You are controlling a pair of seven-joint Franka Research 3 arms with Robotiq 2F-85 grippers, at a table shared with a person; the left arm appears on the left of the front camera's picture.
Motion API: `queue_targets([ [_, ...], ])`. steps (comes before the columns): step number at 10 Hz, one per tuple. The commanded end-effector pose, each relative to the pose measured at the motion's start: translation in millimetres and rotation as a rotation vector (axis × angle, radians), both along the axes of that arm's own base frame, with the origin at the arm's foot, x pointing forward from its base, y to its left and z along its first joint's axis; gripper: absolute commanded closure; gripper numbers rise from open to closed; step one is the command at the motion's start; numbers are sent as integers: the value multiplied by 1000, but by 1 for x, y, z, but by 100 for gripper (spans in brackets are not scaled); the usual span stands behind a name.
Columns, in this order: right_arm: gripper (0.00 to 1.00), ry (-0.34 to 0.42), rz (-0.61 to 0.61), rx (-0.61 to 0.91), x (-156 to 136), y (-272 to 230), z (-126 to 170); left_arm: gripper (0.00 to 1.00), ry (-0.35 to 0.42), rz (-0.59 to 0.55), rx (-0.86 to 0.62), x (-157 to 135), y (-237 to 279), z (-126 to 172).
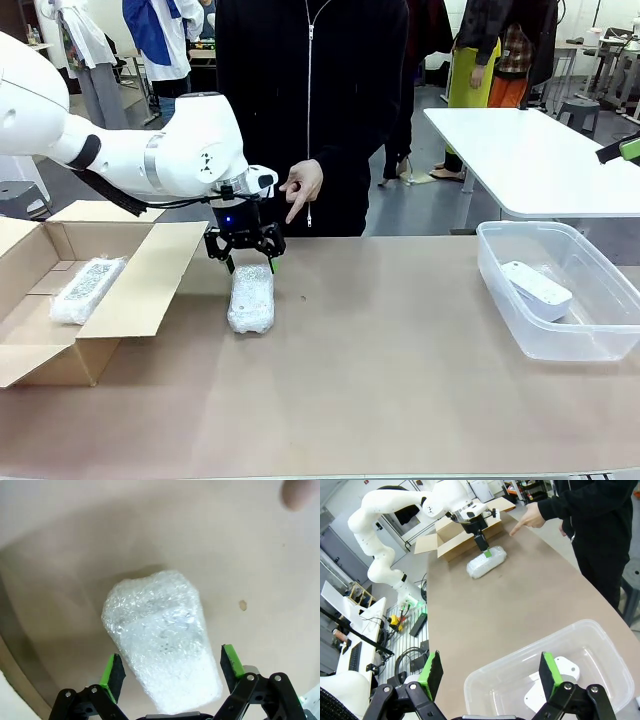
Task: Separate and place wrapped and unwrapped clocks.
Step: Pick up the Digital clock indicated by the person.
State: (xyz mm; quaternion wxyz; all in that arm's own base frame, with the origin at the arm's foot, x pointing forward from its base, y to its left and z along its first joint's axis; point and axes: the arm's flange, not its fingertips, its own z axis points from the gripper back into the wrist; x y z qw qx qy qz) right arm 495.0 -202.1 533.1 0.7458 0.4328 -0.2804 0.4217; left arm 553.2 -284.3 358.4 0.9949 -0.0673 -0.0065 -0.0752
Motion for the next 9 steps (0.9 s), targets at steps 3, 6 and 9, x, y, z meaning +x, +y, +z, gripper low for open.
queue_targets([
  [3,0,3,4,7,0,1,0,0,34,44,64,-5,-6,-17],
  [6,0,3,4,7,0,1,0,0,41,39,71,-5,-10,-20],
  [9,0,3,4,7,0,1,0,0,68,41,72,1,-14,-29],
])
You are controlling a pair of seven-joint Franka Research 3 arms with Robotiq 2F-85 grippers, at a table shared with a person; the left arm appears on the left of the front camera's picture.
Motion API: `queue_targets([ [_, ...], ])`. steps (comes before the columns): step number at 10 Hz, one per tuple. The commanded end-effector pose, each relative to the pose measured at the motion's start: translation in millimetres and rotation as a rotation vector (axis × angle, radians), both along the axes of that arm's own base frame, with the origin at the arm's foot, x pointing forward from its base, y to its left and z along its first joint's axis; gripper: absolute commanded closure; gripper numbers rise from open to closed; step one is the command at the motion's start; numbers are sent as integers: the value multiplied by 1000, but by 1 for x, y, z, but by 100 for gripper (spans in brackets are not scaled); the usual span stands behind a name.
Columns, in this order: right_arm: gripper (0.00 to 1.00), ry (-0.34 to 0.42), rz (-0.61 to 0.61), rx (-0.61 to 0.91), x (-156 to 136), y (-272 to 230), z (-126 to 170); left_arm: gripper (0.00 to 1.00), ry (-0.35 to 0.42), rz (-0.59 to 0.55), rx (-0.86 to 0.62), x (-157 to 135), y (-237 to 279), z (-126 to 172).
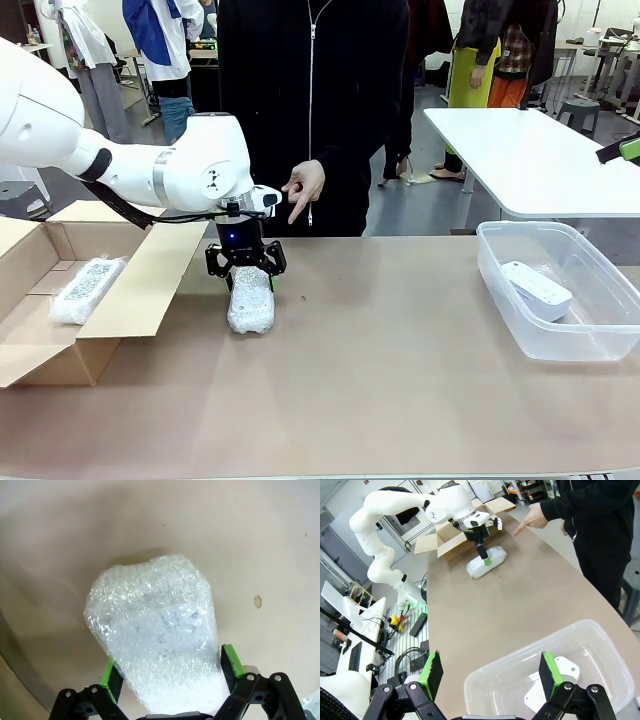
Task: Separate and place wrapped and unwrapped clocks.
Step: Pick up the Digital clock indicated by the person.
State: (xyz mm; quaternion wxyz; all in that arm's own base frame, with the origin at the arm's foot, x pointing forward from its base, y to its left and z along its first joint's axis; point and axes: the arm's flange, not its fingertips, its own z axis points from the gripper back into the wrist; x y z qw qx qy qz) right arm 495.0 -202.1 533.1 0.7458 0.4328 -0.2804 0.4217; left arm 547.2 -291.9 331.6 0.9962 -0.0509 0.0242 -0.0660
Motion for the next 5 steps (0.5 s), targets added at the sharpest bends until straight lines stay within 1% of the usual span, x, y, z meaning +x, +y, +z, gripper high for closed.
queue_targets([
  [1,0,3,4,7,0,1,0,0,20,24,28,8,-7,-6],
  [3,0,3,4,7,0,1,0,0,36,33,52,17,-4,-12],
  [5,0,3,4,7,0,1,0,0,40,37,59,19,-2,-12],
])
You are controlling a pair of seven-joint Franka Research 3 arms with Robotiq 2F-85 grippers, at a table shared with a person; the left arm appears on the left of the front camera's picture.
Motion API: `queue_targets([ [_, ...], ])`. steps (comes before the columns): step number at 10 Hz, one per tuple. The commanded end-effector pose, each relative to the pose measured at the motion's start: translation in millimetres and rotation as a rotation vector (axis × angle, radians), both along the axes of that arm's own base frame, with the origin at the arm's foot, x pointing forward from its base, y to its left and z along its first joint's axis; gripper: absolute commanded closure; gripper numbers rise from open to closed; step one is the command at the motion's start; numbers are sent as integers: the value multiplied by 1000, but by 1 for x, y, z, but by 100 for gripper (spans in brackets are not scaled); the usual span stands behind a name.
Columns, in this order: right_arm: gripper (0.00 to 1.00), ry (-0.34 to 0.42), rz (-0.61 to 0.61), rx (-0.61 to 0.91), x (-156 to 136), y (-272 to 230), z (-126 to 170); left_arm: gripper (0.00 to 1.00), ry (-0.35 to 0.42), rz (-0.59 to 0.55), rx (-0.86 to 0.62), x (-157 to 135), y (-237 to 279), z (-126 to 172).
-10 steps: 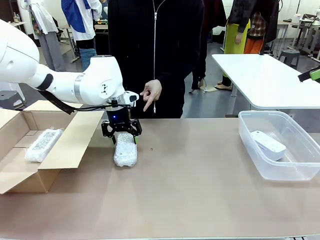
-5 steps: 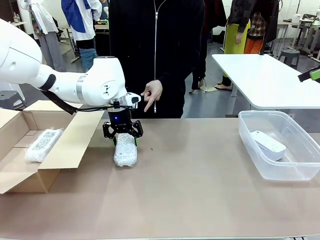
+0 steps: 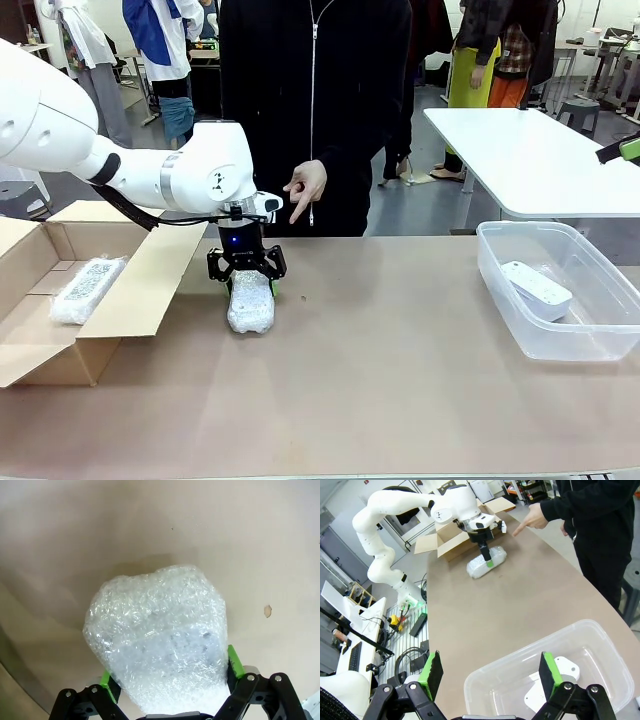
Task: Separate and place wrapped and unwrapped clocks.
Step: Pick up the Digital clock indicated by the person.
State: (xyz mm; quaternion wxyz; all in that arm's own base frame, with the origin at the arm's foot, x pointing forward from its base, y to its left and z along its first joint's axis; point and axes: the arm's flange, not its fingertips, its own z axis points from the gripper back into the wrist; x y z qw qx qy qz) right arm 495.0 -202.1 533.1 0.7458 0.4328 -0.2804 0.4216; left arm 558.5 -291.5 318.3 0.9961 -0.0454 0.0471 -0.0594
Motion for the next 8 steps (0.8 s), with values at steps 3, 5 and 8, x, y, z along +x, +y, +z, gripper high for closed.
queue_targets([
  [3,0,3,4,7,0,1,0,0,3,-1,1,1,0,0],
  [5,0,3,4,7,0,1,0,0,3,-1,1,1,0,0],
  [8,0,3,4,7,0,1,0,0,3,-1,1,1,0,0],
])
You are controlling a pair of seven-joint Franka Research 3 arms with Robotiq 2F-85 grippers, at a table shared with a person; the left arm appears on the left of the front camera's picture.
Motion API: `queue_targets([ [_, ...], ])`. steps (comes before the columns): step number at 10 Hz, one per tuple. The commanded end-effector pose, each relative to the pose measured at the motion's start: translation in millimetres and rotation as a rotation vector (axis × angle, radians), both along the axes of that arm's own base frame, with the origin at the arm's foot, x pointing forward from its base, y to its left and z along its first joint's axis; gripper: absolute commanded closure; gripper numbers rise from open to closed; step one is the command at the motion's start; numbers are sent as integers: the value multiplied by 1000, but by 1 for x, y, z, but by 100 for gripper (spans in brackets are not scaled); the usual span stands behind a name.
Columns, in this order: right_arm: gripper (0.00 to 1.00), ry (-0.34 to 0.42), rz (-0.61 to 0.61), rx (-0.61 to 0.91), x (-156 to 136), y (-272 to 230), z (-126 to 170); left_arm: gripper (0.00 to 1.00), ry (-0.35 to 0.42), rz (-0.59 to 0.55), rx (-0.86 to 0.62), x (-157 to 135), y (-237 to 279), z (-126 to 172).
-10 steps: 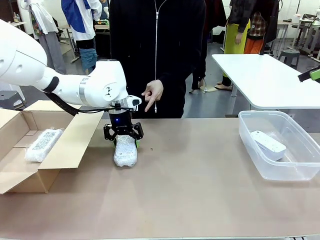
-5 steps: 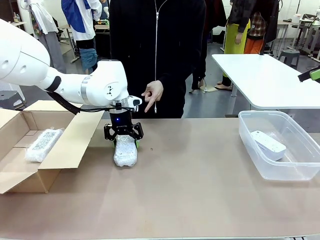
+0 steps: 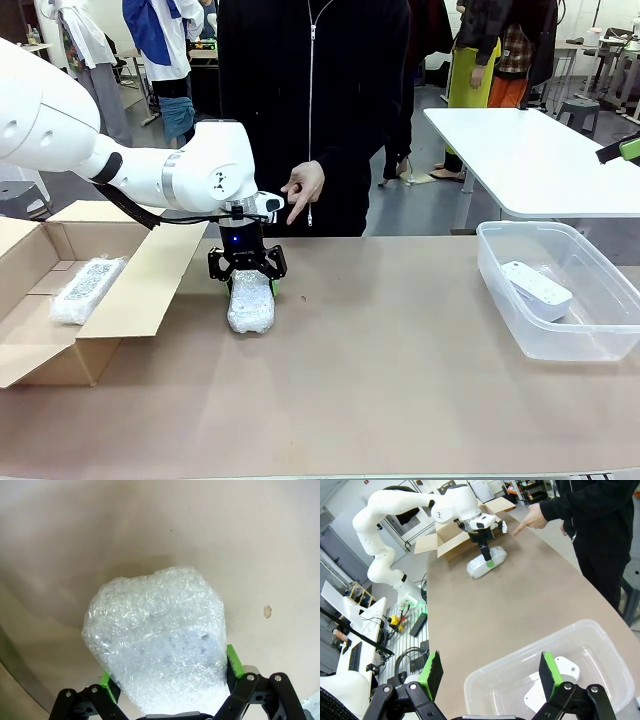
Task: Separate and place wrapped and unwrapped clocks.
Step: Pick up the Digital clock indicated by the person.
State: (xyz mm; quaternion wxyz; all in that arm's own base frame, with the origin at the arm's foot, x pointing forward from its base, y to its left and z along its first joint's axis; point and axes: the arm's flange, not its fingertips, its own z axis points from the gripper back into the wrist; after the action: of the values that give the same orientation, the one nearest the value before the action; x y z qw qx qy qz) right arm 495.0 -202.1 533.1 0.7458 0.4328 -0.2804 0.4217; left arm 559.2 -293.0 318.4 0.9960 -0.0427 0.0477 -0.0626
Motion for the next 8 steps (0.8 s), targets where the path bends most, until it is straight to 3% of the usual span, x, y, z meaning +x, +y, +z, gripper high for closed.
queue_targets([
  [1,0,3,4,7,0,1,0,0,3,6,-4,0,1,0],
  [3,0,3,4,7,0,1,0,0,3,6,-4,0,1,0],
  [4,0,3,4,7,0,1,0,20,0,0,0,0,0,0],
  [5,0,3,4,7,0,1,0,20,11,1,3,0,-2,1],
  [6,0,3,4,7,0,1,0,40,25,-3,8,-1,-2,1],
  [7,0,3,4,7,0,1,0,25,29,-8,11,-1,-3,1],
  [8,0,3,4,7,0,1,0,60,30,-8,15,-2,-3,1],
])
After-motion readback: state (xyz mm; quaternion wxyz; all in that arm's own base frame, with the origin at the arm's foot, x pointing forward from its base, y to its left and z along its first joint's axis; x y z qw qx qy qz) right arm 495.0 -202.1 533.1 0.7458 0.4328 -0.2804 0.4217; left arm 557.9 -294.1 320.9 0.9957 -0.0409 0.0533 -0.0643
